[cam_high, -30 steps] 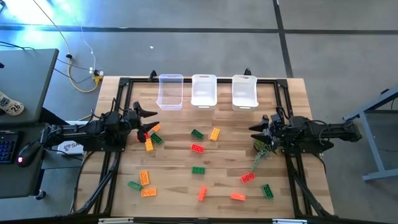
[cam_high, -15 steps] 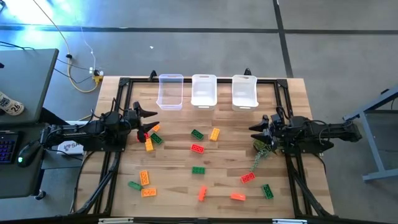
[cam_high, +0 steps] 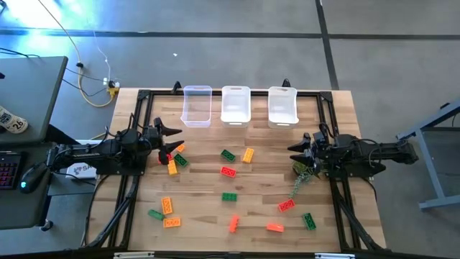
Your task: Sort & place blocks by color
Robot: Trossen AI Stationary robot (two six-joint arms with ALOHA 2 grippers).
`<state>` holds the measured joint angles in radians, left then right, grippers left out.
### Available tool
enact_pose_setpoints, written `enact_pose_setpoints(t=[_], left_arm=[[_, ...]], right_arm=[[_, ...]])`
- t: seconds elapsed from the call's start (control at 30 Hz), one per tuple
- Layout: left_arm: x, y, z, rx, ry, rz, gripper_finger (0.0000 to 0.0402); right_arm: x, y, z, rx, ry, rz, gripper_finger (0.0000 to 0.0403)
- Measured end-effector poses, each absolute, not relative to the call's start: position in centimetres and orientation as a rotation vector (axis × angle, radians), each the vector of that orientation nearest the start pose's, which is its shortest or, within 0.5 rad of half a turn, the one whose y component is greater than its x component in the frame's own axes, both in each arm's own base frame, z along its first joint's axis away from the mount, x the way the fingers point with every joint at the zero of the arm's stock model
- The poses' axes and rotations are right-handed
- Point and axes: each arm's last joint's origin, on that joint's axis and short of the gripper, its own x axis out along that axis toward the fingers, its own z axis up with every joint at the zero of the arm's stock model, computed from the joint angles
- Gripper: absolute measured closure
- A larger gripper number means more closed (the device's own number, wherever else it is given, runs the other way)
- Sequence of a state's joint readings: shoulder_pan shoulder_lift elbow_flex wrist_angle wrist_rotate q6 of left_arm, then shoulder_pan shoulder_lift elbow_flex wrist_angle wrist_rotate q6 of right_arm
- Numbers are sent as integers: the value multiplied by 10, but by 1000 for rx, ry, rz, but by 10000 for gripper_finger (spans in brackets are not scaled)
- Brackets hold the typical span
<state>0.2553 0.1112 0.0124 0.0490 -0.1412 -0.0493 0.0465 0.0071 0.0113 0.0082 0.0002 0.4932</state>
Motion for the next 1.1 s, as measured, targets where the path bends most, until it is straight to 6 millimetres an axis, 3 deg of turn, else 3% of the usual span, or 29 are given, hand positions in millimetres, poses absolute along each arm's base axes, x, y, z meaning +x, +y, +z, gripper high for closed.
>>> enact_pose_setpoints(t=[0.83,1.1], left_arm=[[99,31,165,-100,11,428,188],[98,30,182,-92,-161,392,188]], right_arm=[[97,5,168,495,-1,48,192],[97,5,168,494,-1,48,192]])
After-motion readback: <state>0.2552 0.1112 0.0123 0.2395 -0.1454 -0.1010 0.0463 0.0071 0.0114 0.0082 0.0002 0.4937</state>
